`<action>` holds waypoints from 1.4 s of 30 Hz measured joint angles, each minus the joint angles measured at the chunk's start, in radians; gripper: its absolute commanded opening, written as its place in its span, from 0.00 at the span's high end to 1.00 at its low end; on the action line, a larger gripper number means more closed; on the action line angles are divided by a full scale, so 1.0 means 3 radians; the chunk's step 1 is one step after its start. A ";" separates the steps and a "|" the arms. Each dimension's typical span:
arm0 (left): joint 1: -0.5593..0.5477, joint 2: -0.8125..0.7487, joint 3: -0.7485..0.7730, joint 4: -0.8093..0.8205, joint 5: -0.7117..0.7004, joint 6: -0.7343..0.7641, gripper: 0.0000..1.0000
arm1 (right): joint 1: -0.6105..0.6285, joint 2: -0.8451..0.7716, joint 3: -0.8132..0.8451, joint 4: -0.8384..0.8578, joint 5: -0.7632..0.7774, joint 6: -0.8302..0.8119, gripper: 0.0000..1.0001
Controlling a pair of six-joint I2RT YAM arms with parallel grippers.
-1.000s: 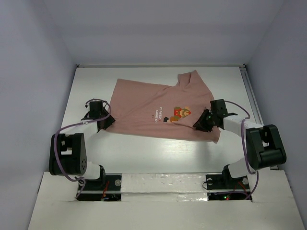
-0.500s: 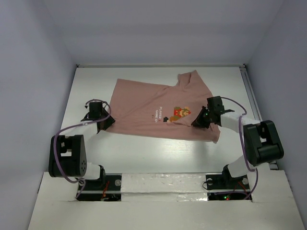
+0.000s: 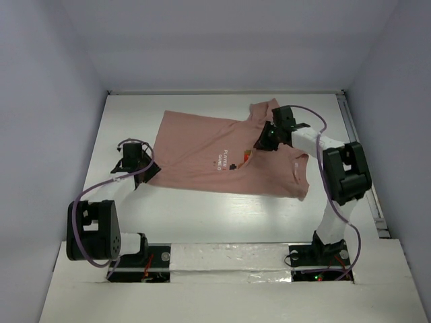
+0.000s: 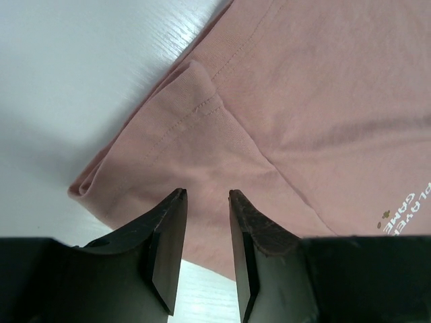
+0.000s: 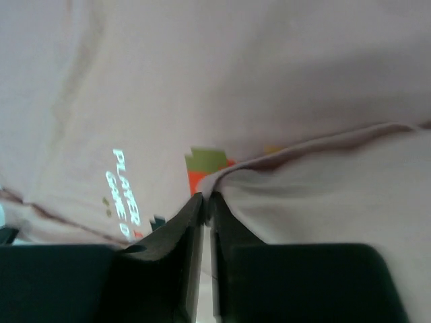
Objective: Fold and stack the t-shirts
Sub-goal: Fold the tshirt
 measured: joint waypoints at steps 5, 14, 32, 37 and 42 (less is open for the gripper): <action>-0.0034 -0.0126 0.0130 -0.0178 -0.0005 0.0034 0.61 | 0.0141 0.0398 0.0398 -0.0172 0.0070 -0.0100 0.50; -0.0776 -0.0165 0.0549 -0.0234 -0.0065 0.0043 0.65 | 0.0315 -0.0360 -0.0076 -0.0184 0.0197 -0.0116 1.00; -0.1029 0.0571 0.0272 0.0067 0.0200 -0.0140 0.69 | 0.0876 -0.0852 -0.1548 0.0278 0.0177 0.0280 1.00; -0.0868 0.0294 0.0038 0.0015 0.0308 -0.0256 0.67 | 0.0877 -0.1132 -0.1916 0.0548 0.0151 0.0326 1.00; -0.0858 0.0003 -0.0141 -0.0215 0.0301 -0.0389 0.66 | 0.0877 -0.1553 -0.2230 0.0332 0.0153 0.0334 1.00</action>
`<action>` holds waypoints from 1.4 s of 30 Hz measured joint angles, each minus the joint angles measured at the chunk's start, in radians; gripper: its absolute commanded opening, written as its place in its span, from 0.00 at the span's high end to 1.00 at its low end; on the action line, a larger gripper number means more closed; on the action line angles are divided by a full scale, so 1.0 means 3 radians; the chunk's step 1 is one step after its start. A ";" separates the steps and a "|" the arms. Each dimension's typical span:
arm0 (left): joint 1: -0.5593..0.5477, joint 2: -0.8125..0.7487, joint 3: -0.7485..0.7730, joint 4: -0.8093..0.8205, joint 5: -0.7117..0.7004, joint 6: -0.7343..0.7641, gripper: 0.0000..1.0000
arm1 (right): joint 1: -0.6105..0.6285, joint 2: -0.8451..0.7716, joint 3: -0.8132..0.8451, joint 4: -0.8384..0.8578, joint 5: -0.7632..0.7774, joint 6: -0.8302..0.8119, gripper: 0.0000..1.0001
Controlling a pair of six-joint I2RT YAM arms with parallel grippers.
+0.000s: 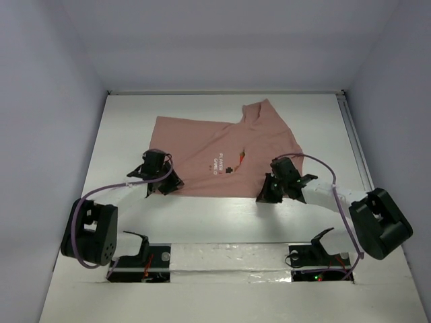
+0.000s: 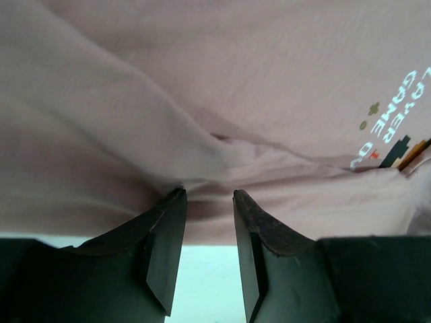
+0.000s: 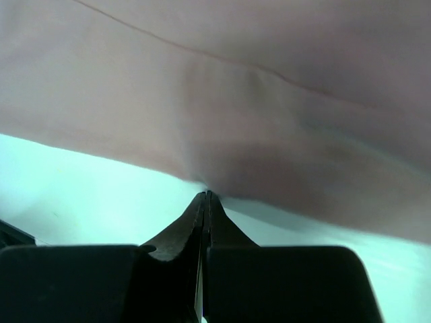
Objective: Fold and stack the t-shirts
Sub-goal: Fold the tshirt
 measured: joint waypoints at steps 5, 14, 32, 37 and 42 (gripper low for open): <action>0.0000 -0.0327 -0.0127 -0.0272 -0.0015 -0.0125 0.61 | 0.0000 -0.0196 -0.0014 -0.0381 0.0015 -0.0010 1.00; 0.0323 0.0304 0.1396 -0.0479 -0.0313 0.0148 0.91 | -0.0006 -0.0347 0.1003 -0.1040 0.0229 -0.0313 0.92; 0.0863 0.2988 0.3778 -0.0376 -0.0762 0.0993 0.63 | -0.0045 -0.0156 0.1319 -0.1096 0.0116 -0.0590 1.00; 0.0851 0.3194 0.4125 -0.0373 -0.0819 0.1043 0.61 | -0.0045 -0.0151 0.1195 -0.1085 0.0041 -0.0568 1.00; 0.0842 0.3403 0.4472 -0.0426 -0.0896 0.1091 0.61 | -0.0045 -0.0151 0.1058 -0.1094 0.0005 -0.0529 1.00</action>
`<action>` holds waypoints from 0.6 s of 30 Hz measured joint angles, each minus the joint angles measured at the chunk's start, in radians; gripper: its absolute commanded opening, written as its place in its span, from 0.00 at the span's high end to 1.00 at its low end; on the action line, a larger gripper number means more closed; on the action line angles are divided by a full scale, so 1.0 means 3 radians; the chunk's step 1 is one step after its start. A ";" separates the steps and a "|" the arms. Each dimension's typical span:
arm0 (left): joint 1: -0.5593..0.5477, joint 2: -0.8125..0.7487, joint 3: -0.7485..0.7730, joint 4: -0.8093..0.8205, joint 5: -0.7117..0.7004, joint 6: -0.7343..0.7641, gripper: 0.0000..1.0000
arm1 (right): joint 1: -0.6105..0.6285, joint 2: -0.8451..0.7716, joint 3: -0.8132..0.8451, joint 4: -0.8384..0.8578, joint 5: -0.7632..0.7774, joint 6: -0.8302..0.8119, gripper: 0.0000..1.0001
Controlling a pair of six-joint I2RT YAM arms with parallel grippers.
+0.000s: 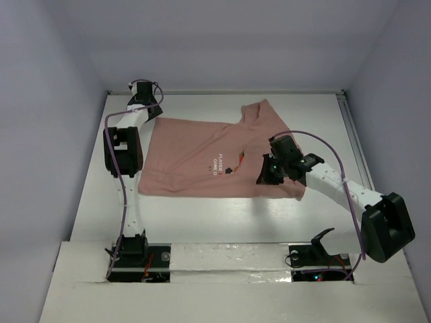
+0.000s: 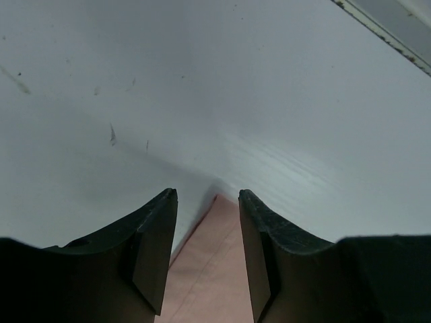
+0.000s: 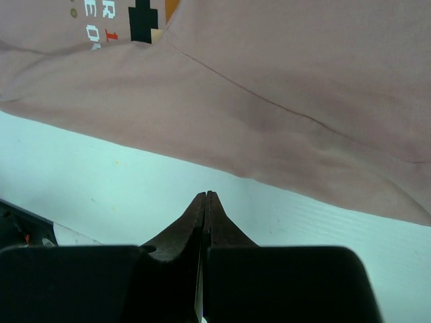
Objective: Fold and stack the t-shirts
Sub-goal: Fold the tshirt
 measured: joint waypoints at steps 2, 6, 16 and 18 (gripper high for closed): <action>-0.0013 0.0104 0.0121 -0.0069 -0.0037 0.0019 0.62 | 0.0000 -0.0001 -0.0008 0.0000 -0.0004 0.0013 1.00; -0.0053 0.0207 0.0281 -0.0189 -0.0120 0.0055 0.63 | 0.0000 -0.0004 -0.0008 0.0004 -0.0001 0.0024 1.00; -0.0145 0.0226 0.0342 -0.0343 -0.0181 0.0078 0.69 | 0.0000 0.0081 0.0069 0.0037 -0.0003 0.0022 1.00; -0.0146 0.0226 0.0342 -0.0348 -0.0200 0.0074 0.78 | 0.0000 0.0095 0.0084 0.0034 0.0003 0.0022 0.97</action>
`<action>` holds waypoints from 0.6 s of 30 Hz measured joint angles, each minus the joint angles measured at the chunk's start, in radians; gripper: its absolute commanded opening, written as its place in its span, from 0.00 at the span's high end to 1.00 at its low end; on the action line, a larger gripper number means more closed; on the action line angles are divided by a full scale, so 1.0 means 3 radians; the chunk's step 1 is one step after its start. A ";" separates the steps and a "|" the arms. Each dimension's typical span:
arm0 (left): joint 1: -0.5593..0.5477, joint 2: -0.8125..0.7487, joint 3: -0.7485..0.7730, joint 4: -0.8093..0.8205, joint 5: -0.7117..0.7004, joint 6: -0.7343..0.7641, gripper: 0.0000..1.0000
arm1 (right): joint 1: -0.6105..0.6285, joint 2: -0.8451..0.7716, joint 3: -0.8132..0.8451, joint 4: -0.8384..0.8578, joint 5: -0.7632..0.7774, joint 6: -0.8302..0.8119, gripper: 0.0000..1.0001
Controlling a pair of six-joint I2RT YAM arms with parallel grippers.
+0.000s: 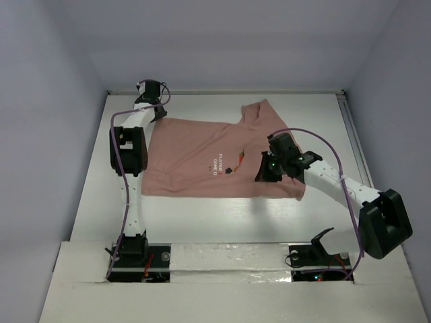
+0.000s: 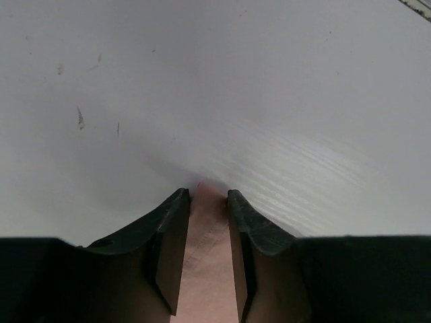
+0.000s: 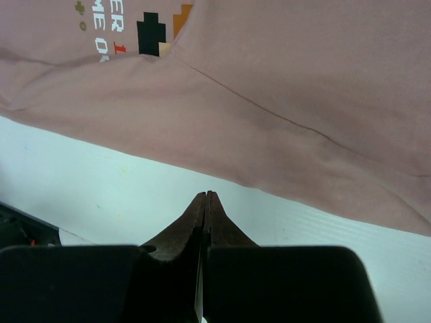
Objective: Fold and stack the t-shirts
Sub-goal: Fold the tshirt
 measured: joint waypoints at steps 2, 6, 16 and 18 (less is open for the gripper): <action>0.0000 0.0001 0.0000 -0.0008 -0.0008 -0.0001 0.84 | 0.0000 0.0009 0.0017 0.0003 0.0022 0.0000 0.89; 0.0000 0.0011 0.0022 -0.0036 -0.0018 -0.0031 1.00 | -0.0033 0.0089 0.0148 -0.0004 0.0122 -0.0017 0.65; -0.0001 -0.0015 -0.0019 -0.0031 -0.0043 -0.0062 1.00 | -0.0935 0.1480 0.1666 0.0333 0.0407 -0.0112 0.53; -0.0001 -0.0086 -0.0126 -0.0022 -0.0028 -0.0097 1.00 | -0.1081 0.2008 0.2234 0.0464 0.0479 -0.0146 0.53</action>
